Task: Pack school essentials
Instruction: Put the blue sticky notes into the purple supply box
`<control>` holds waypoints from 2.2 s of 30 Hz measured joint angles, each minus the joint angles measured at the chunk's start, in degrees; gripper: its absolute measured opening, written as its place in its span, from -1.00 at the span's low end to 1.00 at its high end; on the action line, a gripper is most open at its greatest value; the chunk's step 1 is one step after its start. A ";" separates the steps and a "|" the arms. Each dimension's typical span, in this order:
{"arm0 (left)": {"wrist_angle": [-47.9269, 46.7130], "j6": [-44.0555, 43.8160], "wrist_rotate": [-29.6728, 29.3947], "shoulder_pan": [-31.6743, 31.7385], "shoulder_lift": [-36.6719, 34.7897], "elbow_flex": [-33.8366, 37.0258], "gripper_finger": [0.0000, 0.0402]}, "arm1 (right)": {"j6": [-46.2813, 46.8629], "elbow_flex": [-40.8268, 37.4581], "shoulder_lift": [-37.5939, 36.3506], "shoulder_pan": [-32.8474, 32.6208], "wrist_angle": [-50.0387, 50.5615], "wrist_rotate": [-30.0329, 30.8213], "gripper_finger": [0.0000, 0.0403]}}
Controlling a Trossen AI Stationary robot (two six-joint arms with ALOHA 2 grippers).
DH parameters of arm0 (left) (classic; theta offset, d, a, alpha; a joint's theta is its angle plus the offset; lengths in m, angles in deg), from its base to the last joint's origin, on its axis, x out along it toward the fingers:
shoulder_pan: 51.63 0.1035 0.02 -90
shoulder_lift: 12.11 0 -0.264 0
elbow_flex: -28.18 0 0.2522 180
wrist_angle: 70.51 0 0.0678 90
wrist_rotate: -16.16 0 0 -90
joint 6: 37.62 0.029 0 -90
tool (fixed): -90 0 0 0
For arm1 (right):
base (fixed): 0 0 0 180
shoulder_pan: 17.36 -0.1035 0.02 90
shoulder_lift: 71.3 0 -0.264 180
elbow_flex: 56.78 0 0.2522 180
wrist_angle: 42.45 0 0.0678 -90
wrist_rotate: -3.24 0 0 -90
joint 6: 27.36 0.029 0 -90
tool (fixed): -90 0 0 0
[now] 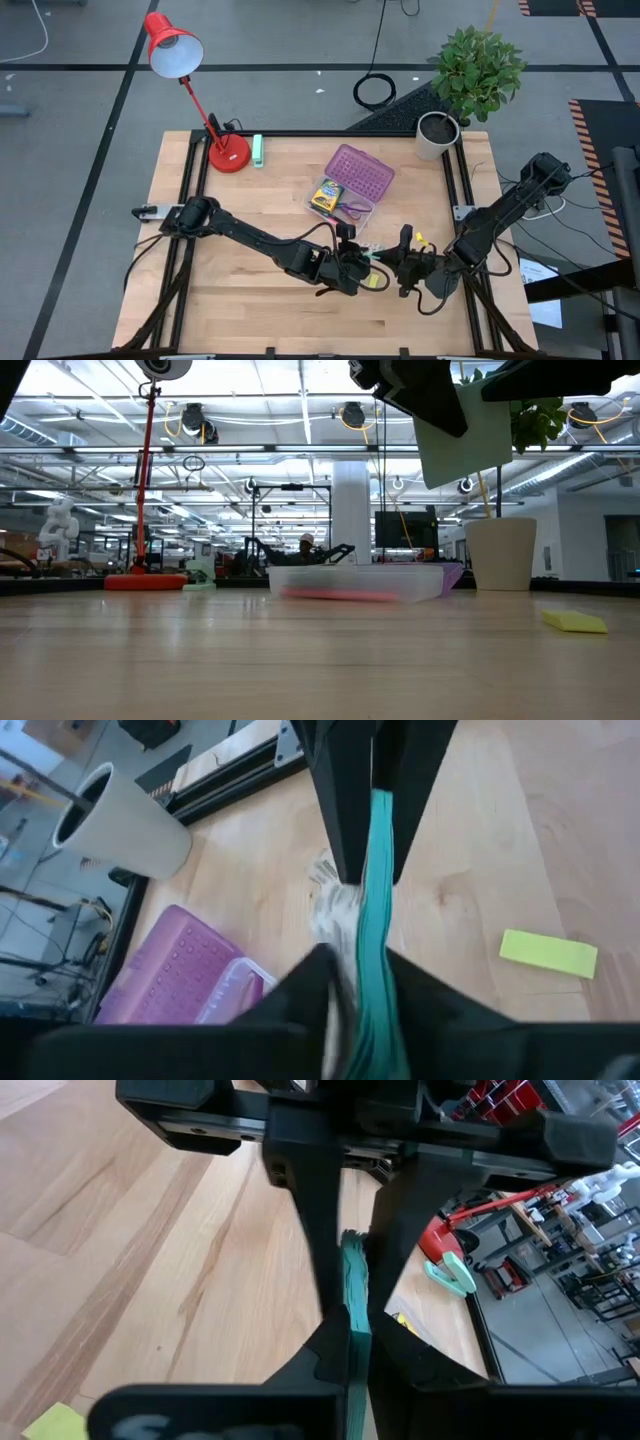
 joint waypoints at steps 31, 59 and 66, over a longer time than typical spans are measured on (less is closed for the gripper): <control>-0.13 -41.42 -9.52 -7.34 -22.57 38.44 -0.14 | -19.33 0.04 0.98 20.93 0.86 -7.23 -0.95; 29.47 -33.11 -14.15 -7.61 -22.60 50.66 -0.19 | -32.13 0.02 18.49 29.33 -8.07 -9.85 -0.95; 29.59 -33.09 -14.15 -7.61 -22.60 50.66 -0.19 | -29.28 0.02 18.47 29.69 -6.76 -13.51 -0.86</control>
